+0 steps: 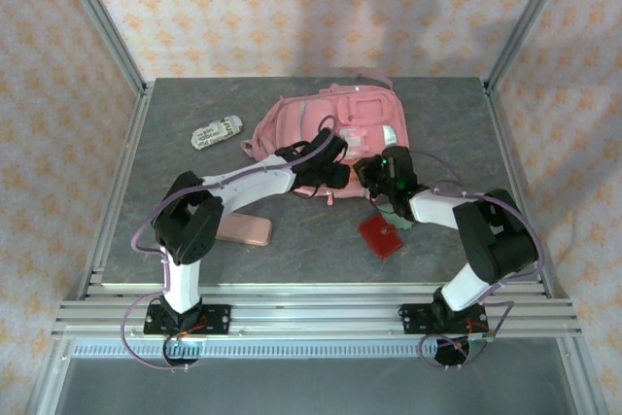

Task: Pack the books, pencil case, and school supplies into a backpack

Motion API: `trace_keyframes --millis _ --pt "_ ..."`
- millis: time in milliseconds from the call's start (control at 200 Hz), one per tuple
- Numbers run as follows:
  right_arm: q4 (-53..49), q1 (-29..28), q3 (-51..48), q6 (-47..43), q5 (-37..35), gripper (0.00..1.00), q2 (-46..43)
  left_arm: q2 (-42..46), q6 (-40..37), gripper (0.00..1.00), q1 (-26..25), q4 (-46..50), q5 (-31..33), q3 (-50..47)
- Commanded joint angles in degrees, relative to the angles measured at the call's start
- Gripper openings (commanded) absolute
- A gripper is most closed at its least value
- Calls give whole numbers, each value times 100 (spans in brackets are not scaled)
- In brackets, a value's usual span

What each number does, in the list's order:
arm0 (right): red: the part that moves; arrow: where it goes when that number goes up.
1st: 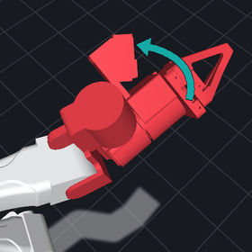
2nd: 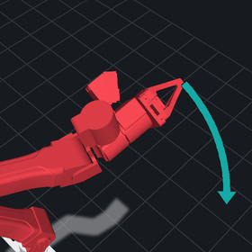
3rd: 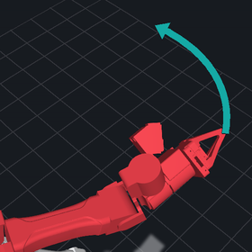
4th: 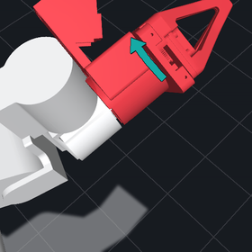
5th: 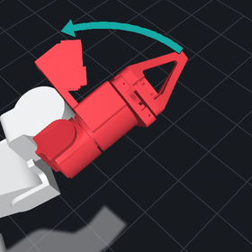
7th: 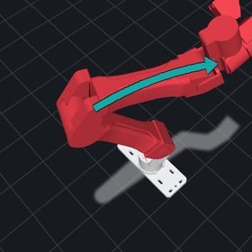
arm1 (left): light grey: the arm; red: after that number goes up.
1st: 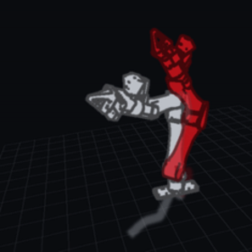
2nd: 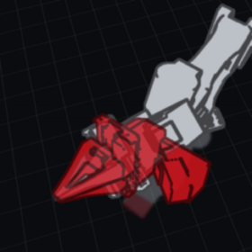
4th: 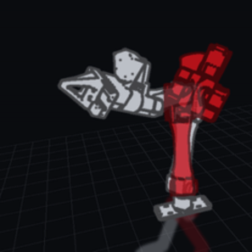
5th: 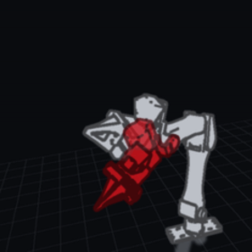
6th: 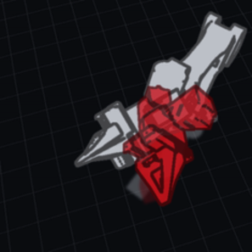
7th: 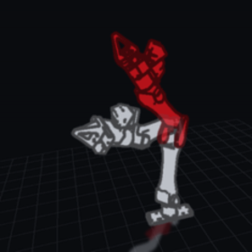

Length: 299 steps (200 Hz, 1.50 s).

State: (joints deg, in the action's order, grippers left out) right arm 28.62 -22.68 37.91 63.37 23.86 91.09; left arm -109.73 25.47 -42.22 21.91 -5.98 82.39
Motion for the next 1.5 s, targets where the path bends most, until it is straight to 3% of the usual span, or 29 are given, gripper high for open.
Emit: trace_keyframes --millis 0,360,486,601,711,826,936,1171,1266,1331,1382,1447,1492 --pt "803 -150 233 -124 474 0 -421 -307 189 49 -19 -30 243 134" --pt "763 -254 275 -119 539 0 -625 -361 400 49 -49 -65 1699 224" --pt "707 -260 272 -159 505 0 -687 -233 540 32 -58 -102 2085 110" --pt "683 -257 269 -185 488 0 -697 -4 594 29 -67 -190 2387 -92" --pt "708 -268 278 -177 516 0 -662 88 598 30 -67 -190 2583 -170" --pt "759 -275 262 -160 517 0 -647 292 583 40 -66 -315 2707 -296" --pt "757 -284 252 -163 522 0 -653 410 536 45 -84 -357 2814 -327" --pt "777 -281 313 -141 594 0 -647 291 172 46 -76 -563 2620 -285" --pt "770 -281 331 -146 601 0 -668 164 25 43 -26 -686 2523 -250" --pt "758 -282 340 -141 609 0 -681 122 -74 34 10 -817 2502 -266" --pt "759 -284 331 -148 613 0 -697 148 -186 32 29 -999 2431 -333" --pt "735 -281 324 -154 607 0 -712 244 -343 16 40 -1361 2212 -499" --pt "734 -287 322 -151 606 0 -709 312 -414 14 47 -1570 2093 -599"
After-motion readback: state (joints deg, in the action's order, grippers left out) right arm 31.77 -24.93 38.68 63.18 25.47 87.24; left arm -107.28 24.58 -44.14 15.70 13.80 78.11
